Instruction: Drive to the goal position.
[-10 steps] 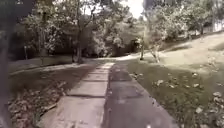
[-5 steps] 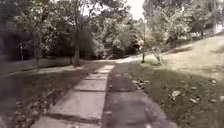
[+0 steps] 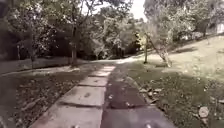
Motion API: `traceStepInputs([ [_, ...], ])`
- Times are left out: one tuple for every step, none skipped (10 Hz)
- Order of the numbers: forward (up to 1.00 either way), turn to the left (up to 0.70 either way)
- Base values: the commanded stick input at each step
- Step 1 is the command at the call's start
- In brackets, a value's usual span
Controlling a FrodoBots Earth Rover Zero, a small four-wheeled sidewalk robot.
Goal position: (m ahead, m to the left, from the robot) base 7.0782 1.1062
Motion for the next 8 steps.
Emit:
traceStepInputs([
  [0.95, 0.0],
  [0.97, 0.0],
  [0.98, 0.0],
  [0.98, 0.0],
  [0.98, 0.0],
  [0.98, 0.0],
  [0.98, 0.0],
  [0.98, 0.0],
])
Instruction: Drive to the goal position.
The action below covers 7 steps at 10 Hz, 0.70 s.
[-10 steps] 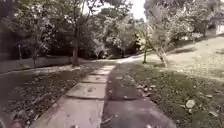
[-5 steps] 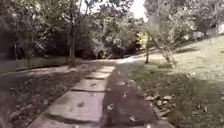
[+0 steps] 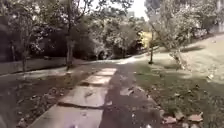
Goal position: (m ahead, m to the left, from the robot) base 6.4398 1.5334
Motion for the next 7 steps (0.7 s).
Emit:
traceStepInputs([
  [0.98, 0.0],
  [0.98, 0.0],
  [0.98, 0.0],
  [0.98, 0.0],
  [0.98, 0.0],
  [0.98, 0.0],
  [0.98, 0.0],
])
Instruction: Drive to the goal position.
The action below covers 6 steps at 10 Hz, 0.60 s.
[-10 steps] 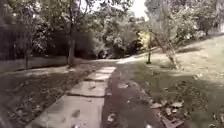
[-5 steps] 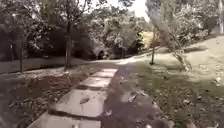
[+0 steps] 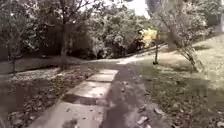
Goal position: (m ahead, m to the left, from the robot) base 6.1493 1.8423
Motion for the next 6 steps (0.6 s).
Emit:
traceStepInputs([
  [0.98, 0.0],
  [0.98, 0.0],
  [0.98, 0.0],
  [0.98, 0.0],
  [0.98, 0.0],
  [0.98, 0.0],
])
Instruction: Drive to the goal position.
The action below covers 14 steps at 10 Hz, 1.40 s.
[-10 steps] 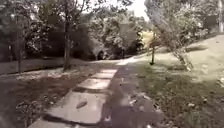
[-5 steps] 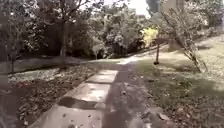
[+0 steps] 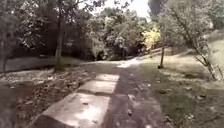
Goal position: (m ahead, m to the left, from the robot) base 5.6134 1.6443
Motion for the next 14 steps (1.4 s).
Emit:
traceStepInputs([
  [0.98, -0.04],
  [0.98, -0.28],
  [0.98, -0.37],
  [0.98, -0.37],
  [0.98, -0.37],
  [0.98, -0.28],
  [0.98, -0.09],
  [0.98, 0.0],
  [0.98, 0.0],
  [0.98, 0.0],
  [0.98, 0.0],
  [0.98, 0.0],
  [0.98, 0.0],
  [0.98, 0.0],
])
